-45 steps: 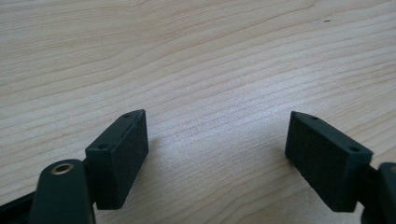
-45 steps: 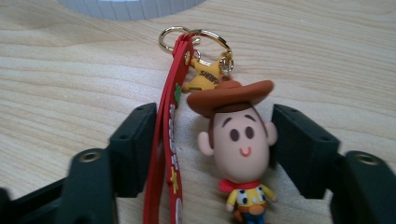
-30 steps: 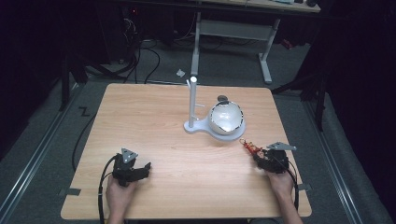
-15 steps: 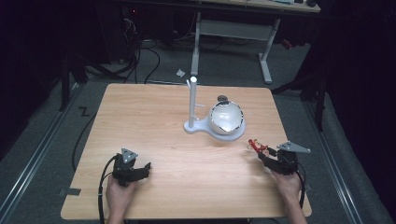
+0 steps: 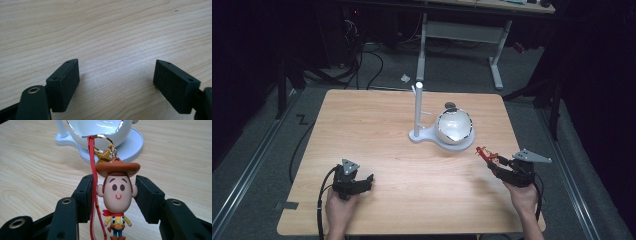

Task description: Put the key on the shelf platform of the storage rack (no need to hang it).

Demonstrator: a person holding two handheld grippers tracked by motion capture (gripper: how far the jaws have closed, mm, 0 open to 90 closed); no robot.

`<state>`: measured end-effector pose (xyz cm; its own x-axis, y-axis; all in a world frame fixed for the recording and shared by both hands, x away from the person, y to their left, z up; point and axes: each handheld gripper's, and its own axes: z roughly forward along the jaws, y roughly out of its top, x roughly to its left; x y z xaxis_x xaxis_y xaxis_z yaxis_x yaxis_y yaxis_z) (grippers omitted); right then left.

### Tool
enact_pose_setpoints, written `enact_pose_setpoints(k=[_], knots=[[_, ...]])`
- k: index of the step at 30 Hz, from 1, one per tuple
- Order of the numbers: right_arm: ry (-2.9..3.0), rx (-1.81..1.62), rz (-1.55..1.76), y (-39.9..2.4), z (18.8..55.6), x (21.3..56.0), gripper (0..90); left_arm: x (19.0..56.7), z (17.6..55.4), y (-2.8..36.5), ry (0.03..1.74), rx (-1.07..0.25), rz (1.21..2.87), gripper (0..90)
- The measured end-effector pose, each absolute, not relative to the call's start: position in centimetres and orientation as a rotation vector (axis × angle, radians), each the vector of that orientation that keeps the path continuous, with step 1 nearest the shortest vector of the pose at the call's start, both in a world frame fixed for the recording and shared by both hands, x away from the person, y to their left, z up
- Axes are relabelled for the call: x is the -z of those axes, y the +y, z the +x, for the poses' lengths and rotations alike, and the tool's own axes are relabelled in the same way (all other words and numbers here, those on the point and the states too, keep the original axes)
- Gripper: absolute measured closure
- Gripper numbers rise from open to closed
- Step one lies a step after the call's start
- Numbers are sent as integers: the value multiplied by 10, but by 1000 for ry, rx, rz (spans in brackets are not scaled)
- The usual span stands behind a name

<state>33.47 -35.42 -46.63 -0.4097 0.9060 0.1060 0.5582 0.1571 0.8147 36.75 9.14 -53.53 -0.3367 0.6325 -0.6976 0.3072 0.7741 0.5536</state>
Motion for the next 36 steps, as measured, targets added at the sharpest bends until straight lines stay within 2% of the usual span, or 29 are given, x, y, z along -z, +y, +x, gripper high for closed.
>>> enact_pose_setpoints(k=[16,36], knots=[[2068,-1227,1307,-339,350,441,512,535,367,92,1938,-400,717,213],[2139,-1207,1268,-305,404,421,512,536,367,93,1927,-405,731,218]])
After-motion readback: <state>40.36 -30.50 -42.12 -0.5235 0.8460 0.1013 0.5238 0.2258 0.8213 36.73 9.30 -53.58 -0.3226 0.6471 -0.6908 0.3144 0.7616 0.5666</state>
